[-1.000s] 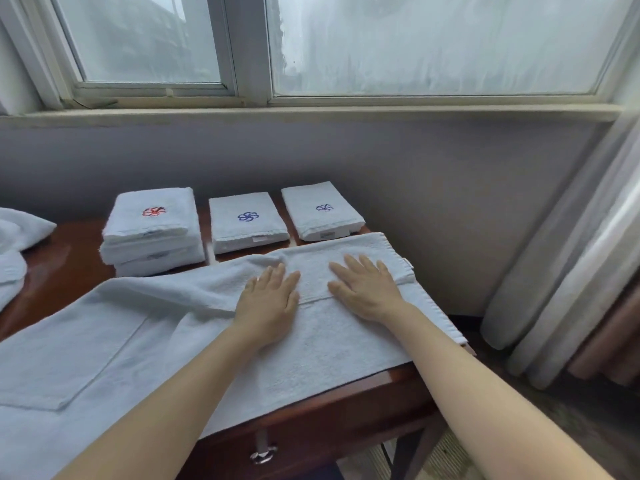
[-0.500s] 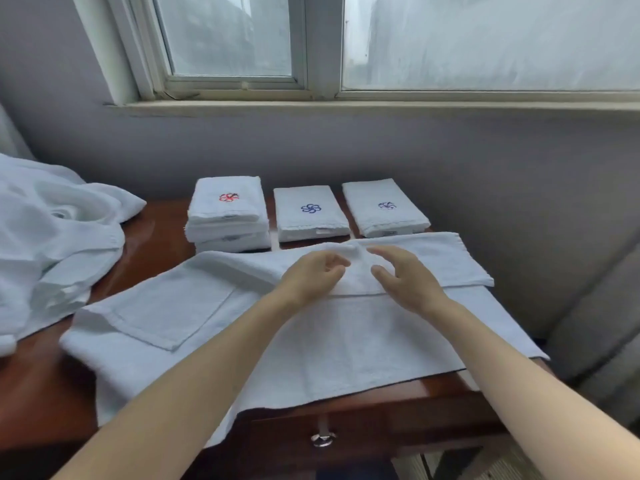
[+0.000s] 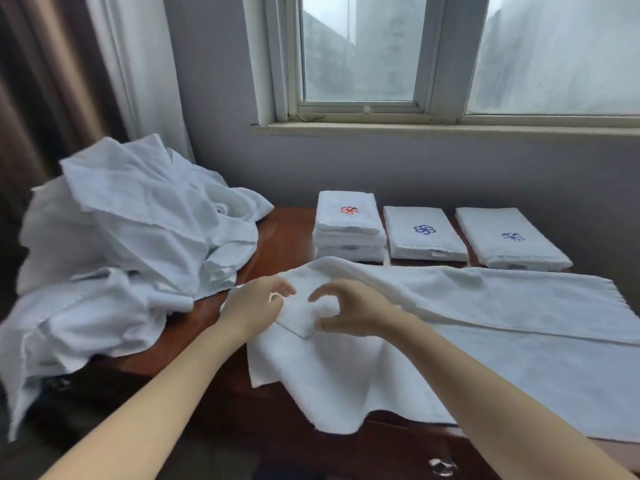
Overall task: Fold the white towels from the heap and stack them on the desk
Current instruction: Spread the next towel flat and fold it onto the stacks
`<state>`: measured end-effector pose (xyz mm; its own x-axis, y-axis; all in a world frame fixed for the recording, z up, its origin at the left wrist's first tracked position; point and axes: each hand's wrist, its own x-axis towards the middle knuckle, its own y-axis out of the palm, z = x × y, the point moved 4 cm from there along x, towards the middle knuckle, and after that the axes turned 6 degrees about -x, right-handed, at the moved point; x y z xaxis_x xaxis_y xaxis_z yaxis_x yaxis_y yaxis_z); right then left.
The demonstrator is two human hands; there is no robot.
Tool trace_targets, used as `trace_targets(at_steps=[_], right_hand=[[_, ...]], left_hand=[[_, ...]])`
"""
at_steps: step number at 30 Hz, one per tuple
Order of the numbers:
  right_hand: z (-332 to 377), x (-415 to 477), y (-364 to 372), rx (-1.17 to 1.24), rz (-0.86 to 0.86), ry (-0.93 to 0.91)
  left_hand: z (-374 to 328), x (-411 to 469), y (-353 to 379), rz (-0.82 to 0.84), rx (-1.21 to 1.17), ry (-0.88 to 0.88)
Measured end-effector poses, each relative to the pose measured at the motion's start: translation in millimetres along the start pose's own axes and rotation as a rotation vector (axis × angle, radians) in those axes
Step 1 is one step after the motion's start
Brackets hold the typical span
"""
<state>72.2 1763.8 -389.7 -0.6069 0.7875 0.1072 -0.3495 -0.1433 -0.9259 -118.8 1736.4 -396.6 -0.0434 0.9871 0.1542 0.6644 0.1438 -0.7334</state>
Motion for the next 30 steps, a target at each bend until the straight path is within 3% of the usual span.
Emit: trace_targets(at_steps=[3,12,17,22,24,27,30], right_hand=[[14.3,10.5,17.0,-0.049,0.107,-0.034],[37.5,28.1,19.7,-0.347,-0.070,-0.136],[26.5,53.8,10.2,-0.157,-0.184,0.075],[23.9,74.7,6.2,-0.118,-0.150,0.105],[27.5,83.1,0.6,0.109,-0.170,0.135],[42.1,97.3,-11.4,0.811,-0.163,0.237],[66.1,107.9,-16.6,1.235,-0.075,0.256]], left_hand=[[21.2,-7.1,-6.6,0.014,0.071,0.005],[48.8,2.1,-11.3,0.007,0.173,-0.105],[59.5,18.8,-18.7,-0.057,0.261,-0.142],[61.9,31.3,-27.8,-0.133,0.210,-0.153],[57.2,38.4,-39.2,-0.202,-0.001,-0.169],[53.0,48.6,-58.9,-0.276,-0.517,-0.305],[54.2,50.2,-64.2,-0.195,-0.964,-0.478]])
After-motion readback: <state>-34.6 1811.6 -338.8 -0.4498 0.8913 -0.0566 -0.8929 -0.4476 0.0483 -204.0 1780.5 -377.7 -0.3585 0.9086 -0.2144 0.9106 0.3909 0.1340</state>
